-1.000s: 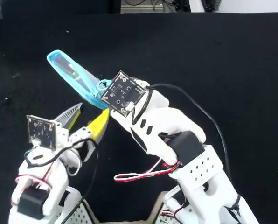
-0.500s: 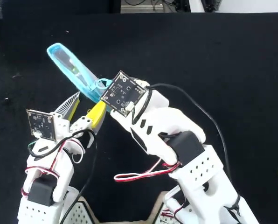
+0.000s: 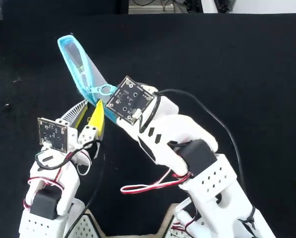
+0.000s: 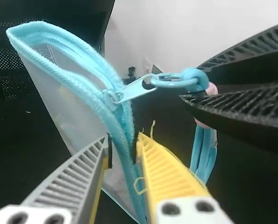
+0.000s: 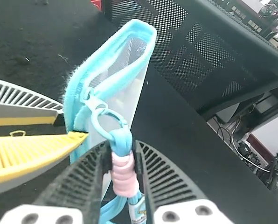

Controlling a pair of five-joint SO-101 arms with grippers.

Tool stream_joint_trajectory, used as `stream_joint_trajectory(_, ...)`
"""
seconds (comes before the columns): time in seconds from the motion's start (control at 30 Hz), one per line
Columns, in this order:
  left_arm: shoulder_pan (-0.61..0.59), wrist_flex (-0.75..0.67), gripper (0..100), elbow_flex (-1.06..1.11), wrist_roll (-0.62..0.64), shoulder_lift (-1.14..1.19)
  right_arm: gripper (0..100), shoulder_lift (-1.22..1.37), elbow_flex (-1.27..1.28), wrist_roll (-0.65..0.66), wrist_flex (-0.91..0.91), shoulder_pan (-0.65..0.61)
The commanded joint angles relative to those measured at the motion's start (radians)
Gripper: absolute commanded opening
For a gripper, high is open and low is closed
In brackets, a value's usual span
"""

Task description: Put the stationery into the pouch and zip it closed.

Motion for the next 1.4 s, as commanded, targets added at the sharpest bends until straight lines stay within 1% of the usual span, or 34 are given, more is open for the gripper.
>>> stream_joint_trajectory(0.0, -0.018, 0.011, 8, -0.056, -0.015, 0.003, 1.1, 0.001, -0.061, -0.005, -0.026, 0.021)
stream_joint_trajectory(0.13, -0.018, 0.124, 8, -0.173, -0.017, 0.003, 1.1, -0.035, -0.065, -0.009, -0.028, 0.018)
stream_joint_trajectory(0.2, -0.018, 0.189, 8, -0.242, -0.017, 0.003, 1.1, -0.076, -0.065, -0.009, -0.028, -0.006)
stream_joint_trajectory(0.33, -0.018, 0.258, 8, -0.309, -0.021, 0.003, 1.1, -0.147, -0.048, -0.009, -0.017, -0.063)
stream_joint_trajectory(0.4, -0.018, 0.284, 8, -0.331, -0.064, 0.003, 1.1, -0.165, -0.035, -0.011, -0.017, -0.072)
stream_joint_trajectory(0.5, -0.012, 0.321, 8, -0.335, -0.104, 0.003, 1.1, -0.173, -0.012, -0.011, 0.003, -0.075)
stream_joint_trajectory(0.67, 0.059, 0.321, 9, -0.282, -0.103, 0.003, 1.1, -0.177, 0.018, -0.011, 0.002, -0.074)
stream_joint_trajectory(0.73, 0.068, 0.333, 14, -0.282, -0.101, 0.002, 1.1, -0.177, 0.016, -0.008, 0.002, -0.074)
stream_joint_trajectory(0.83, 0.07, 0.39, 20, -0.291, -0.101, 0.002, 1.1, -0.177, 0.016, -0.005, 0.0, -0.072)
stream_joint_trajectory(0.9, 0.096, 0.422, 21, -0.294, -0.103, 0.002, 1.1, -0.177, 0.016, -0.003, 0.0, -0.072)
stream_joint_trajectory(0.97, 0.127, 0.42, 21, -0.283, -0.103, 0.002, 1.1, -0.176, 0.016, -0.003, 0.0, -0.074)
stream_joint_trajectory(1.0, 0.134, 0.402, 21, -0.269, -0.101, 0.009, 1.1, -0.176, 0.016, -0.003, 0.0, -0.075)
stream_joint_trajectory(1.03, 0.136, 0.353, 21, -0.24, -0.101, 0.009, 1.1, -0.176, 0.016, -0.003, 0.0, -0.075)
stream_joint_trajectory(1.13, 0.124, 0.163, 21, -0.107, -0.097, 0.003, 1.1, -0.176, 0.016, -0.006, 0.0, -0.077)
stream_joint_trajectory(1.27, 0.079, -0.046, 21, 0.045, -0.002, 0.011, 1.1, -0.176, 0.019, -0.006, 0.002, -0.077)
stream_joint_trajectory(1.37, 0.015, -0.133, 21, 0.088, 0.032, 0.011, 1.1, -0.176, 0.022, -0.006, 0.002, -0.077)
